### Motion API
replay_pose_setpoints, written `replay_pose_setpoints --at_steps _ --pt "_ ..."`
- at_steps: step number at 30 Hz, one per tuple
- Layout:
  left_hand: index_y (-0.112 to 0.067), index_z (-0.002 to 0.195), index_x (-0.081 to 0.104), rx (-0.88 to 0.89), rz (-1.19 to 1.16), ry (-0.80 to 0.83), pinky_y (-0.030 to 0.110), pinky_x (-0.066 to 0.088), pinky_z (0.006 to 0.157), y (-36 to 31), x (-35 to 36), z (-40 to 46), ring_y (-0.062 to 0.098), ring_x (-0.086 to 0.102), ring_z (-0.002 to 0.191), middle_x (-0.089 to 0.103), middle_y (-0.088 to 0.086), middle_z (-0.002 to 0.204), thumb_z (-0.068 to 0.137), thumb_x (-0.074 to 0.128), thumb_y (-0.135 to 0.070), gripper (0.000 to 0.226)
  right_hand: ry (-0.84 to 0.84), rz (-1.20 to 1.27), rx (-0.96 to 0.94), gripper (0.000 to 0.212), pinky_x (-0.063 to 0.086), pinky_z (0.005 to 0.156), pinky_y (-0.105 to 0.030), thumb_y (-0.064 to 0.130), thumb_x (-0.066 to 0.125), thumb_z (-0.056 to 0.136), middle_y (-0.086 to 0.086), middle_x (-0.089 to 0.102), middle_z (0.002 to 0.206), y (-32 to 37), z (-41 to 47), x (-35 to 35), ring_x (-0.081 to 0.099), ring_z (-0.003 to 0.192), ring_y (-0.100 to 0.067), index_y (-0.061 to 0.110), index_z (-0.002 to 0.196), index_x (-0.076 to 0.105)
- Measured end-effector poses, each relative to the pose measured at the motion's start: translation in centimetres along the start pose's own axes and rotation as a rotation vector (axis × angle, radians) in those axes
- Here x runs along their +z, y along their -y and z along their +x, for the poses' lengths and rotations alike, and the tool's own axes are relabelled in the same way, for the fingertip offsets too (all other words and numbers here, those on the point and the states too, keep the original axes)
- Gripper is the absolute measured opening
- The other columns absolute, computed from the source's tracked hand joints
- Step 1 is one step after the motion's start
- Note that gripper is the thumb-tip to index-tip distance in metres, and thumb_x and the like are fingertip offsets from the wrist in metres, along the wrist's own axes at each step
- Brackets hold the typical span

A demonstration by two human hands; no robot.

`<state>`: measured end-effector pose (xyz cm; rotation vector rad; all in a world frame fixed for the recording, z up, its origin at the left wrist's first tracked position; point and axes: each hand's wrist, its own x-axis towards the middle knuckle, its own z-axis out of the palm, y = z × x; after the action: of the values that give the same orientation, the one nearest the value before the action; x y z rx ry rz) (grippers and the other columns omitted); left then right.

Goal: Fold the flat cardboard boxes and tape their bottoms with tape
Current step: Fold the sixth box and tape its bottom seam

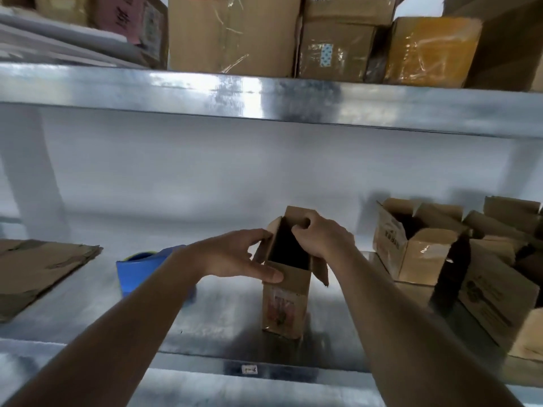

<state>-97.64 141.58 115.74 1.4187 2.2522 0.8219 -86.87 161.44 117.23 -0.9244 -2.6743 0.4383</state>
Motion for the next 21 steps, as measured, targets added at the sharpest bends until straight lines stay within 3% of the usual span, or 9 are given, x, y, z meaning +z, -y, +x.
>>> replay_pose_setpoints --at_steps 3,7,11,13,15,17,19,21 --pt "-0.045 0.145 0.048 -0.007 -0.049 -0.008 0.041 0.045 0.115 0.1 0.6 -0.4 0.002 0.044 0.140 0.054 -0.029 0.142 0.059 0.085 -0.076 0.098 0.049 0.074 0.008 0.070 0.048 0.096 -0.042 0.060 0.043 0.093 -0.001 0.062 0.137 -0.5 0.0 -0.2 0.059 0.124 -0.030 0.044 0.159 0.027" --pt "-0.044 0.145 0.048 -0.006 -0.061 -0.054 0.042 0.047 0.113 -0.1 1.2 -0.9 0.005 0.047 0.139 0.054 -0.028 0.143 0.053 0.083 -0.083 0.106 0.097 0.083 0.043 0.065 0.050 0.097 -0.044 0.065 0.042 0.088 0.000 0.062 0.135 -0.4 -0.1 -0.5 0.058 0.120 -0.027 0.040 0.148 0.044" --pt "-0.048 0.150 0.042 0.040 -0.069 -0.071 0.044 0.046 0.114 0.3 1.5 -1.2 0.006 0.046 0.141 0.054 -0.025 0.144 0.060 0.079 -0.084 0.103 0.112 0.220 0.047 0.067 0.048 0.102 -0.047 0.066 0.036 0.088 -0.001 0.062 0.135 0.1 -1.3 -0.3 0.057 0.122 -0.028 0.039 0.148 0.045" --pt "-0.057 0.148 0.040 0.066 -0.042 -0.083 0.044 0.046 0.114 0.7 1.6 -1.2 0.007 0.047 0.141 0.054 -0.024 0.145 0.064 0.076 -0.085 0.096 0.115 0.278 0.008 0.060 0.048 0.100 -0.046 0.065 0.035 0.090 0.001 0.066 0.122 0.1 -2.2 -0.4 0.060 0.114 -0.025 0.033 0.138 0.054" --pt "-0.062 0.143 0.043 0.075 -0.008 -0.117 0.044 0.048 0.112 0.8 1.9 -1.1 0.009 0.052 0.136 0.057 -0.023 0.142 0.063 0.071 -0.091 0.090 0.081 0.219 -0.064 0.048 0.050 0.095 -0.045 0.063 0.035 0.091 0.004 0.067 0.105 -0.3 -3.5 -0.7 0.063 0.102 -0.022 0.033 0.118 0.062" --pt "-0.060 0.134 0.052 0.095 0.014 -0.167 0.042 0.052 0.107 0.6 2.3 -1.1 0.009 0.058 0.127 0.064 -0.022 0.130 0.061 0.067 -0.093 0.081 -0.014 0.117 -0.123 0.045 0.049 0.093 -0.044 0.060 0.038 0.092 0.002 0.064 0.100 -1.2 -5.1 -0.8 0.065 0.091 -0.023 0.035 0.114 0.067" --pt "-0.058 0.115 0.060 0.134 0.052 -0.227 0.039 0.056 0.100 0.0 2.9 -1.0 0.008 0.064 0.112 0.068 -0.022 0.109 0.067 0.069 -0.086 0.056 -0.101 0.185 -0.170 0.037 0.049 0.079 -0.036 0.053 0.044 0.097 -0.002 0.062 0.090 -2.2 -7.3 -0.8 0.064 0.078 -0.021 0.029 0.103 0.072" --pt "-0.052 0.107 0.062 0.163 0.070 -0.287 0.031 0.057 0.094 -0.9 3.6 -0.9 0.009 0.066 0.103 0.068 -0.020 0.099 0.074 0.073 -0.075 0.041 -0.117 0.291 -0.208 0.033 0.044 0.062 -0.019 0.044 0.048 0.105 -0.003 0.063 0.083 -2.9 -9.9 -0.9 0.063 0.073 -0.015 0.021 0.093 0.069"
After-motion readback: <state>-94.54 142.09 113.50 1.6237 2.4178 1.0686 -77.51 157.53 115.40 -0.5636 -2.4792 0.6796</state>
